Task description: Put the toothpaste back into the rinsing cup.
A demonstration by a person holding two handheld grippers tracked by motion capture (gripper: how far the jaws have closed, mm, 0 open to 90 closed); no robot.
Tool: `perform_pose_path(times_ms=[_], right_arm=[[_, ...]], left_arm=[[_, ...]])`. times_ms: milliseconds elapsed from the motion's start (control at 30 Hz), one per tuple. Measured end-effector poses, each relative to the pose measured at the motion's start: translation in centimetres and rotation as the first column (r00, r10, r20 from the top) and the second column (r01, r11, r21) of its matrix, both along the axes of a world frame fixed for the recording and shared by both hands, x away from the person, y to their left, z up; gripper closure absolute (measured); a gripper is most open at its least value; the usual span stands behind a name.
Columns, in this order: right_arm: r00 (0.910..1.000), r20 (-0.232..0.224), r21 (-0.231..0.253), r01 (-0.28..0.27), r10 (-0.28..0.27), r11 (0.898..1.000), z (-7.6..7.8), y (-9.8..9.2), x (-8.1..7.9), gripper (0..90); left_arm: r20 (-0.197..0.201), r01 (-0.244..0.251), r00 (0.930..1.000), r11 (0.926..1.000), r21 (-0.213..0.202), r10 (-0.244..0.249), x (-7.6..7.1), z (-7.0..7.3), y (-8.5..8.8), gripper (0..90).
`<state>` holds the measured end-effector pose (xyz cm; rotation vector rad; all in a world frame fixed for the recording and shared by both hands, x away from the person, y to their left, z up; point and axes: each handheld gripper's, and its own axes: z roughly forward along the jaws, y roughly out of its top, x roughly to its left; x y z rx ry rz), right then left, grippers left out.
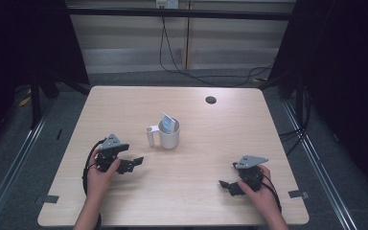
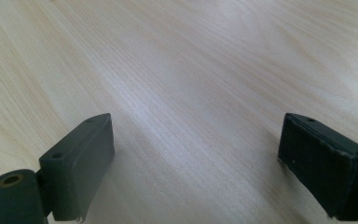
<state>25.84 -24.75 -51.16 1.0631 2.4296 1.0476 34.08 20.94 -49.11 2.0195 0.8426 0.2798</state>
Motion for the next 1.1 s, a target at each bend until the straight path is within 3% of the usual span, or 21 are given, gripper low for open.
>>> perform_pose_path(times_ms=[667,800,967,1100], right_arm=[[1.0000,0.000,0.000,0.000,0.000,1.000,0.0,0.0,0.0,9.9],[1.0000,0.000,0.000,0.000,0.000,1.000,0.0,0.0,0.0,9.9],[1.0000,0.000,0.000,0.000,0.000,1.000,0.0,0.0,0.0,9.9],[1.0000,0.001,-0.001,0.000,0.000,1.000,0.0,0.0,0.0,9.9]], left_arm=[[-0.027,0.007,0.9996,0.9964,0.084,-0.004,-0.7,-1.7,-0.5,16.3],[-0.018,0.011,0.9998,0.9899,0.141,-0.008,-0.9,-1.7,-0.8,16.4],[-0.019,0.025,0.9996,0.9832,0.181,-0.022,-0.9,-1.8,-1.2,16.0],[-0.024,0.024,0.9995,0.9835,0.179,-0.020,-1.0,-1.8,-1.2,15.5]])
